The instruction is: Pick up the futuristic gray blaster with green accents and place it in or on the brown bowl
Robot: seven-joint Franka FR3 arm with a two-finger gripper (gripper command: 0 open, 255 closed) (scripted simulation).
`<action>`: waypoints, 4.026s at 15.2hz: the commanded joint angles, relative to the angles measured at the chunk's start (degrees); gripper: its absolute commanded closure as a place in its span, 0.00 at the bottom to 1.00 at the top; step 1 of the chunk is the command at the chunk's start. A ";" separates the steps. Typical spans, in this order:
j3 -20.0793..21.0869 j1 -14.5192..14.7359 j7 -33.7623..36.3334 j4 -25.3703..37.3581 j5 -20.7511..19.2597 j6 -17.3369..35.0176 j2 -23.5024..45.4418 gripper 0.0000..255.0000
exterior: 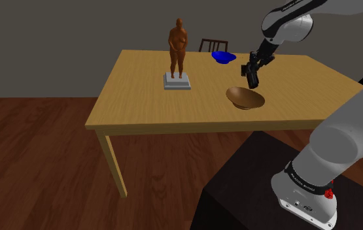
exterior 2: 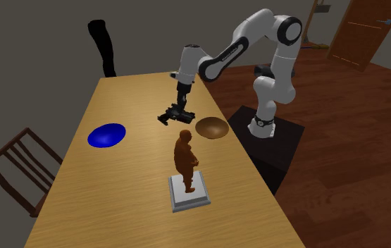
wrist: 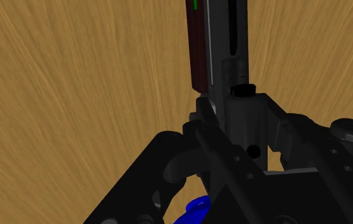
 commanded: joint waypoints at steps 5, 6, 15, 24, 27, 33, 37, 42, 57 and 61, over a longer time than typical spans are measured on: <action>0.45 -0.18 1.61 2.54 -1.74 -4.48 -2.23 1.00; 0.52 -0.21 1.83 3.02 -1.97 -5.25 -2.55 1.00; 1.13 -0.36 3.32 7.90 -3.44 -12.16 -4.81 1.00; 7.93 -0.91 13.07 -1.69 -9.47 -17.21 -20.08 1.00; 11.07 -1.14 16.52 -5.28 -10.32 -19.64 -26.01 1.00; 17.43 -0.75 22.84 -10.61 -9.81 -25.74 -37.11 1.00; 17.34 -0.85 22.93 -13.05 -9.95 -23.57 -37.37 1.00; 17.04 -1.02 22.96 -16.85 -10.24 -19.70 -37.30 1.00; 15.95 -1.49 23.02 -26.98 -11.23 -6.87 -34.59 1.00; 15.95 -1.49 23.02 -26.98 -11.23 -6.87 -34.59 1.00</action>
